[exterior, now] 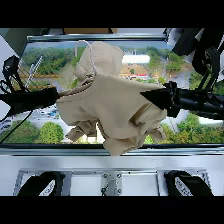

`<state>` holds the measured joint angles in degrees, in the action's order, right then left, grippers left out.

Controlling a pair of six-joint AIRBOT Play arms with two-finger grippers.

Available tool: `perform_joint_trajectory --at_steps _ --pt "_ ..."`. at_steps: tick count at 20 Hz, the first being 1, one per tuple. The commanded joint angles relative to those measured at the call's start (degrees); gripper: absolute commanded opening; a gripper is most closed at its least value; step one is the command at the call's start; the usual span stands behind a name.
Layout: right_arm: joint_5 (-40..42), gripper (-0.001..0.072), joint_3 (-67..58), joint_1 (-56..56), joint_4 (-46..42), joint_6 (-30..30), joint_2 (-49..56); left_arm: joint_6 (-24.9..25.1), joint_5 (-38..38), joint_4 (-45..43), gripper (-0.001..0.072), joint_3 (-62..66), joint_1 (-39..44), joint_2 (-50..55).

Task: Fold the clothes and pants, and hang the long-sleeved shirts on hangers.

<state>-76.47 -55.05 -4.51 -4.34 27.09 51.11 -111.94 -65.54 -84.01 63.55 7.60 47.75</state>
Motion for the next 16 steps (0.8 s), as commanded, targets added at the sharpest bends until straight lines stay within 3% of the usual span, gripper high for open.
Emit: perform_joint_trajectory --at_steps 1,7,9,12,16 --pt "-0.07 0.0014 -0.04 -0.42 -0.44 -0.04 -0.02 1.2 -0.7 -0.46 0.0018 0.24 -0.52 0.04" --pt "-3.78 0.0014 0.11 -0.39 -2.12 -2.21 1.22 3.69 -0.28 3.45 0.0018 7.02 0.63 0.04" --pt "-5.55 0.0014 0.55 -0.39 -1.05 -5.66 2.95 4.66 -1.44 3.43 0.0018 11.45 3.34 0.04" --pt "-10.62 0.0014 5.46 -0.42 8.7 -16.17 5.62 4.63 -4.92 2.47 0.0018 16.13 9.29 0.04" --pt "-9.6 0.0014 11.98 -0.39 11.13 -24.79 7.34 4.55 -8.15 2.51 0.0017 19.26 15.43 0.04"
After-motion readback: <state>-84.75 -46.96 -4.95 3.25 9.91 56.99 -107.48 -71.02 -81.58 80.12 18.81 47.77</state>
